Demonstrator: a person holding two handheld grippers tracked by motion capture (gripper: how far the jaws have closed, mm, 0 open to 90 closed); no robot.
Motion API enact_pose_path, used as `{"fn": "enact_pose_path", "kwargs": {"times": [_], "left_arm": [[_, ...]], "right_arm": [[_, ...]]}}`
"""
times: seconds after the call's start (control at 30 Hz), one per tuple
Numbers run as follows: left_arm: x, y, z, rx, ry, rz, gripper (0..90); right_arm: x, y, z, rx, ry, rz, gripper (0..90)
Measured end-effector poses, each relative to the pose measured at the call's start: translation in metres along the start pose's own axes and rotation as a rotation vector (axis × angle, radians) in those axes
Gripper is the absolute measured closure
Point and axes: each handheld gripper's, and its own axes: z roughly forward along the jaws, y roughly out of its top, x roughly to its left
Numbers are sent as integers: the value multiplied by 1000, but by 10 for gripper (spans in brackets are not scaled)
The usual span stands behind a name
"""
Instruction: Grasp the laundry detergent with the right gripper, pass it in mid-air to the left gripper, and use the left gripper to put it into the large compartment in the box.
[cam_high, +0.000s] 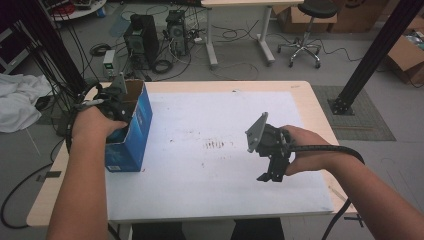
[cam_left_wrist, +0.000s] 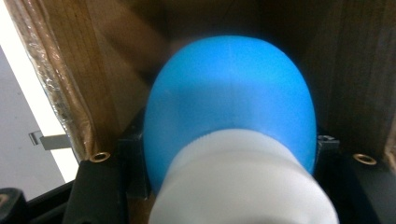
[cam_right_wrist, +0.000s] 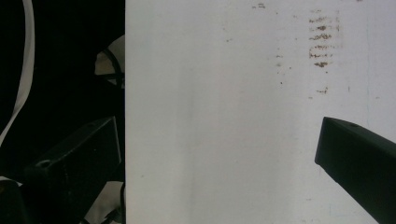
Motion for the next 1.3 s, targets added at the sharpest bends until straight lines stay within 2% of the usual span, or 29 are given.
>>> {"fn": "enact_pose_path", "kwargs": {"times": [0.37,0.5,0.53,0.8,0.93,1.1,1.17,1.3], "left_arm": [[-1,-1,-1,-6,5,-1,372],[-2,-2,-4,-33,20,6,364],[-2,-2,-6,-39,16,-3,357],[1,-3,-11,-42,7,-1,330],[1,-4,-14,-48,-11,-4,310],[0,-5,-16,-46,-12,-7,305],[1,-6,-19,-45,-6,-16,264],[0,-7,-24,-52,-7,-8,264]], "right_arm": [[1,1,1,8,-3,-7,0],[1,1,2,2,0,-5,0],[1,0,2,4,-1,-7,0],[0,2,2,1,-3,-10,0],[0,4,2,0,-2,-13,0],[0,4,2,-2,-2,-14,0],[0,4,2,-3,-3,-14,0],[0,3,2,-8,-2,-13,0]]}}
